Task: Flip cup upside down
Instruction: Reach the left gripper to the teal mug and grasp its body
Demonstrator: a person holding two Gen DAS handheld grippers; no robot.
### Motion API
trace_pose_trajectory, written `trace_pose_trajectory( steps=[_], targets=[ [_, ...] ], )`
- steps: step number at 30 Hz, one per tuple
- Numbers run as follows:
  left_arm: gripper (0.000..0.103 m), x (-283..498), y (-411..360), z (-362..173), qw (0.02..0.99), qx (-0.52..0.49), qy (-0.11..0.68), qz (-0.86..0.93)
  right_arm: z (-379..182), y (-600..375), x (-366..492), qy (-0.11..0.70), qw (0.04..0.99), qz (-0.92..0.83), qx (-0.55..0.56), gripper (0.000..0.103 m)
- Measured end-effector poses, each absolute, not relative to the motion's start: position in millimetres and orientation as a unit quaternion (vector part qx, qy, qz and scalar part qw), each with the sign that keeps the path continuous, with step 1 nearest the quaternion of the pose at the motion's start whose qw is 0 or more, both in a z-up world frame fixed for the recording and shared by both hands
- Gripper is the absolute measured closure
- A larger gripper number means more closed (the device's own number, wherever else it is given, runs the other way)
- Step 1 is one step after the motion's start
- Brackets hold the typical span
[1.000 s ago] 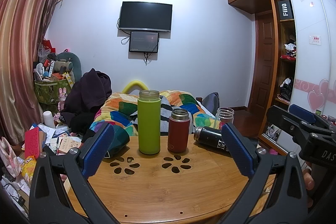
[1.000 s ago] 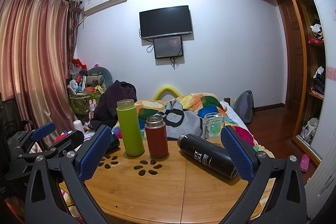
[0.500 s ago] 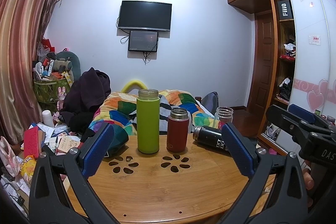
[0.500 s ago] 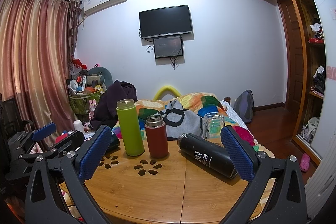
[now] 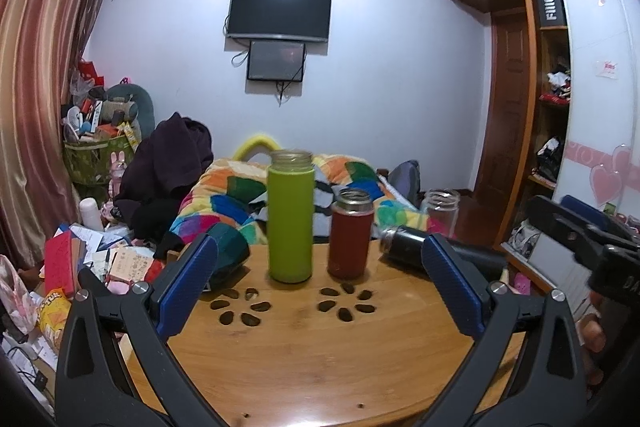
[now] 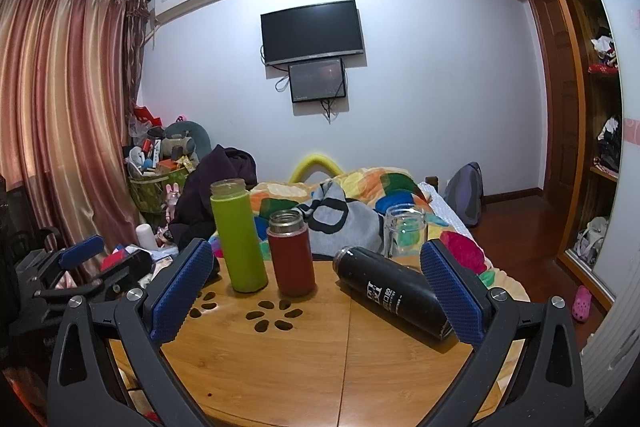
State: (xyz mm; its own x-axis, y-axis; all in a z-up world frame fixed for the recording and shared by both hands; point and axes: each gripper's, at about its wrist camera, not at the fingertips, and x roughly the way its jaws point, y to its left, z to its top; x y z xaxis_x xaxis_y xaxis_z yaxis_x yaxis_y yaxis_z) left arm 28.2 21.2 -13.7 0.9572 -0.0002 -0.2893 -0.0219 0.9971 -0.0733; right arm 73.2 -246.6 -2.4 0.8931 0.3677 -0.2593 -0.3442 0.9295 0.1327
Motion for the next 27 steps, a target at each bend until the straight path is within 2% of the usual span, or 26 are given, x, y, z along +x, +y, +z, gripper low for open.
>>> trace_pose_trajectory(
  steps=[6,14,20,22,24,27],
  targets=[
    [0.000,83.1,61.5,-27.2,0.976,-0.029,0.214,0.028,-18.3,-255.9,96.4,0.171,0.969,0.174,0.051,0.000],
    [0.000,184.9,115.8,-86.7,0.928,-0.024,0.369,0.047,-37.2,-269.1,118.6,0.200,0.964,0.164,0.067,0.000],
    [0.000,223.4,137.4,-112.9,0.909,-0.023,0.414,0.051,-47.3,-270.7,128.7,0.218,0.960,0.164,0.068,0.000],
    [0.004,229.1,139.2,-116.5,0.907,-0.022,0.418,0.046,-49.9,-269.2,131.7,0.223,0.958,0.166,0.066,0.000],
    [0.021,234.2,138.4,-121.1,0.903,-0.014,0.428,0.040,-52.0,-265.8,132.7,0.226,0.958,0.166,0.061,0.000],
    [0.027,237.2,140.1,-124.4,0.900,-0.009,0.433,0.044,-55.0,-262.6,134.5,0.233,0.956,0.170,0.059,0.000]
  ],
)
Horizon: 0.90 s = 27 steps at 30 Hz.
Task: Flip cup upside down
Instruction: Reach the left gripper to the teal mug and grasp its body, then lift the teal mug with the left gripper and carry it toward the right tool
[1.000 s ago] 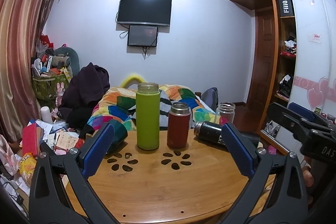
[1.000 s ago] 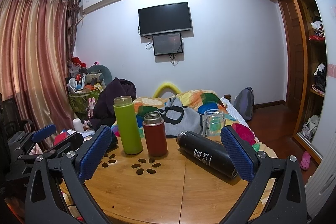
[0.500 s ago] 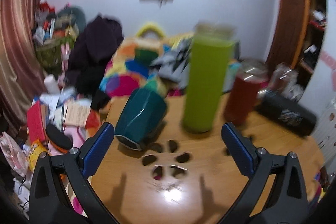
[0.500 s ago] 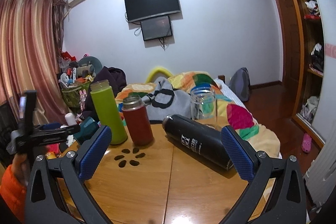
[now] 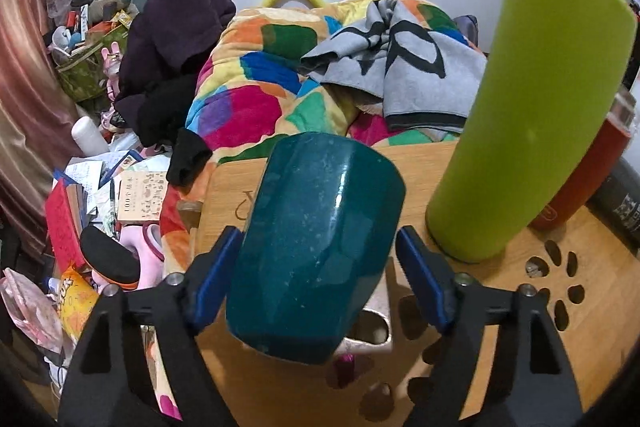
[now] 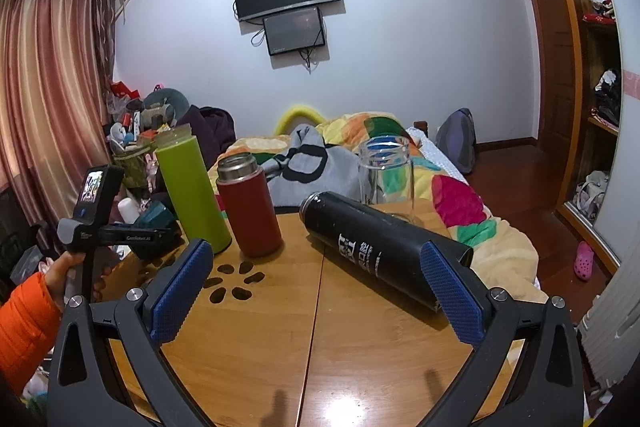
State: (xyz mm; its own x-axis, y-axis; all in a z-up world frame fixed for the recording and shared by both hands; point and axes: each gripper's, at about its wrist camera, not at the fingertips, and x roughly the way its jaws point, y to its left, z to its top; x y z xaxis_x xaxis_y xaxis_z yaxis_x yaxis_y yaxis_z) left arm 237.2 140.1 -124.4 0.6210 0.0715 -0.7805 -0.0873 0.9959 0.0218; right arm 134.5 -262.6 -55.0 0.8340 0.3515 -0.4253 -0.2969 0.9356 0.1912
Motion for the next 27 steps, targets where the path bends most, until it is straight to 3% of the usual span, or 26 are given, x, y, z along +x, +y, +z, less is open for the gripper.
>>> trace_pose_trajectory(
  steps=[13,27],
  targets=[
    [0.030,189.9,121.1,-118.3,0.903,-0.007,0.430,0.012,-61.3,-257.3,131.6,0.243,0.955,0.166,0.042,0.000],
    [0.030,103.3,-2.6,-109.8,0.903,0.035,0.413,-0.111,-65.5,-259.1,112.6,0.240,0.958,0.157,0.027,0.000]
  ],
)
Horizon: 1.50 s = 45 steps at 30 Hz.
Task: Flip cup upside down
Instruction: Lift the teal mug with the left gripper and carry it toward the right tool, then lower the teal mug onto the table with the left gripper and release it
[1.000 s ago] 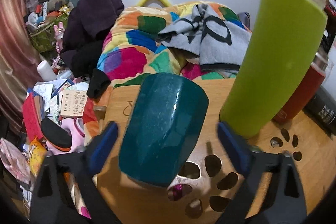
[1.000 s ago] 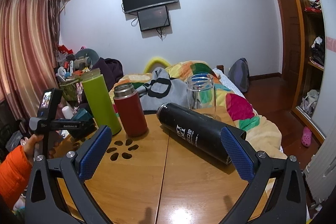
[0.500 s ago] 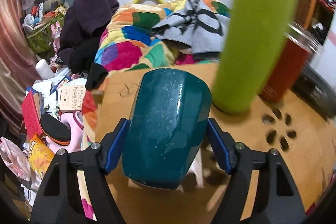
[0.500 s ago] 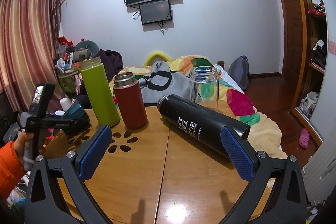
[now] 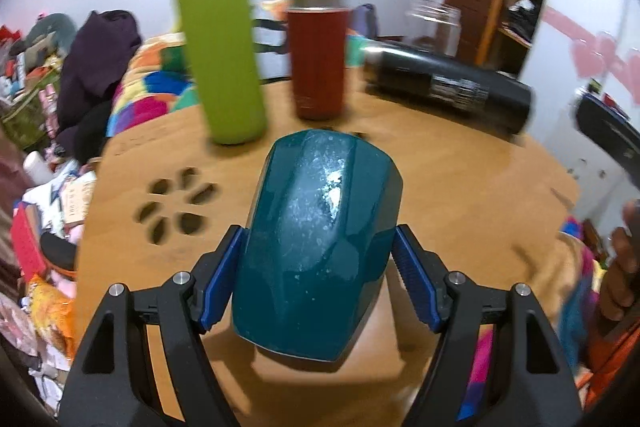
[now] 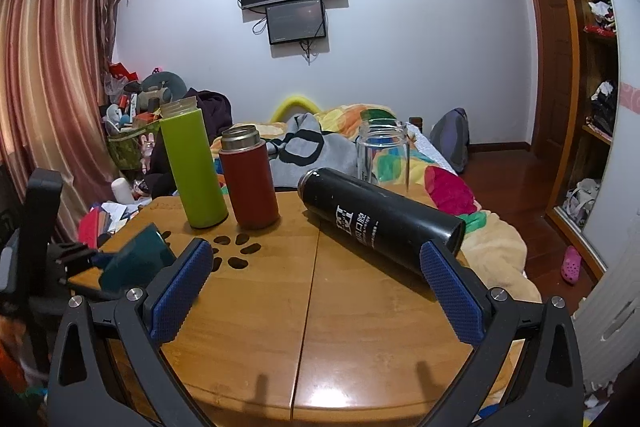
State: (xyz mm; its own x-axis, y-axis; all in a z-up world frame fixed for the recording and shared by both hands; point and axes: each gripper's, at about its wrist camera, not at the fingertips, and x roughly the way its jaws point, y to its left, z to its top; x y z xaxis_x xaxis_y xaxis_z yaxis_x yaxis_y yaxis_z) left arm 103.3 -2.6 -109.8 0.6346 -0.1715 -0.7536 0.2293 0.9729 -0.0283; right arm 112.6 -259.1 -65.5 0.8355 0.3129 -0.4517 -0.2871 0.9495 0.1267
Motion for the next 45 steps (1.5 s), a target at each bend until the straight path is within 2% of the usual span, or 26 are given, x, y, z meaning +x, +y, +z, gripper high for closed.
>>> trace_pose_trajectory(
  steps=[11,21,26,30,32,37,45],
  targets=[
    [0.029,87.4,-62.1,-107.4,0.906,0.066,0.402,-0.117,-62.6,-273.0,100.2,0.228,0.961,0.151,0.038,0.000],
    [0.029,86.5,-58.5,-108.2,0.905,0.057,0.403,-0.124,-66.6,-274.1,102.1,0.234,0.960,0.147,0.041,0.000],
    [0.028,65.2,-46.3,-87.2,0.920,0.054,0.365,-0.133,-66.9,-273.9,101.8,0.234,0.960,0.147,0.040,0.000],
    [0.017,44.7,-23.4,-66.2,0.942,0.058,0.315,-0.097,-69.5,-272.9,101.9,0.236,0.959,0.153,0.039,0.000],
    [0.014,41.0,-7.7,-62.0,0.949,0.056,0.302,-0.070,-72.3,-270.4,103.0,0.242,0.956,0.161,0.040,0.000],
    [0.014,53.5,17.9,-80.7,0.943,0.060,0.326,-0.020,-81.4,-261.1,104.9,0.261,0.947,0.185,0.039,0.000],
    [0.014,48.4,8.1,-102.0,0.939,0.072,0.333,-0.036,-91.1,-245.9,100.0,0.273,0.936,0.219,0.030,0.000]
  ],
)
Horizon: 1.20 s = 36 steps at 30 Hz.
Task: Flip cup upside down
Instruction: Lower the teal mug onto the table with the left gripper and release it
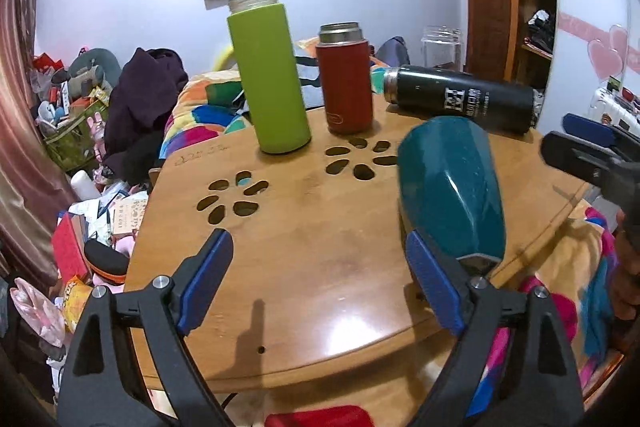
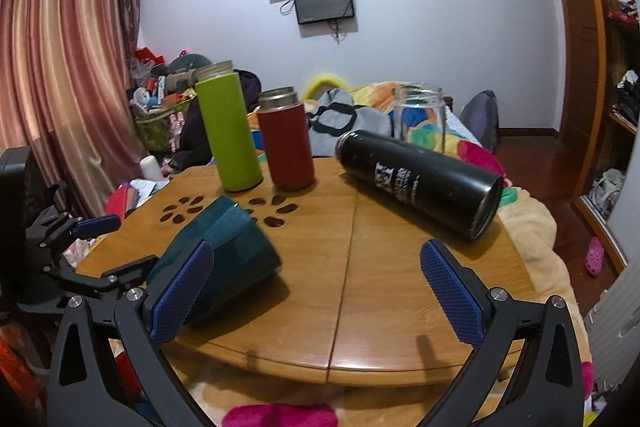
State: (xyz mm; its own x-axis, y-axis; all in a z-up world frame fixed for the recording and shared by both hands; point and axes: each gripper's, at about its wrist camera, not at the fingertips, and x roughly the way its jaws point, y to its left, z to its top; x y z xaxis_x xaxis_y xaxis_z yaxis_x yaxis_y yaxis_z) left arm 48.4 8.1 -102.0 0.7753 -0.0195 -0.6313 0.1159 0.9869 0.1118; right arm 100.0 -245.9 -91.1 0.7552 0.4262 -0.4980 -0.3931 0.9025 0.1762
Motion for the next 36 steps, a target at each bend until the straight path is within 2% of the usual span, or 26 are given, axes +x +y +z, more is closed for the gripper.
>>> trace_pose_trajectory(
  steps=[15,25,27,28,30,31,33,36],
  targets=[
    [0.014,44.4,-18.8,-110.9,0.934,0.049,0.339,-0.101,-104.1,-237.0,97.8,0.285,0.925,0.251,0.016,0.000],
    [0.015,46.8,-3.6,-69.9,0.953,0.039,0.287,-0.092,-121.9,-215.8,97.7,0.308,0.905,0.294,-0.005,0.000],
    [0.029,50.1,-8.5,-64.1,0.953,0.034,0.279,-0.111,-126.9,-209.0,97.3,0.315,0.899,0.303,-0.013,0.001],
    [0.033,52.2,-11.3,-62.7,0.952,0.033,0.279,-0.119,-128.3,-206.5,96.5,0.316,0.899,0.304,-0.017,0.004],
    [0.049,56.8,-17.8,-62.0,0.950,0.032,0.278,-0.136,-130.5,-201.3,96.4,0.319,0.896,0.306,-0.027,0.013],
    [0.053,59.3,-20.8,-62.5,0.949,0.033,0.279,-0.142,-131.4,-200.5,96.4,0.322,0.895,0.308,-0.029,0.018],
    [0.072,63.8,-27.7,-64.6,0.945,0.033,0.284,-0.159,-132.0,-201.0,98.8,0.323,0.895,0.308,-0.029,0.026],
    [0.084,70.6,-33.5,-69.1,0.940,0.027,0.291,-0.178,-135.4,-200.4,100.1,0.326,0.893,0.311,-0.025,0.038]
  ],
)
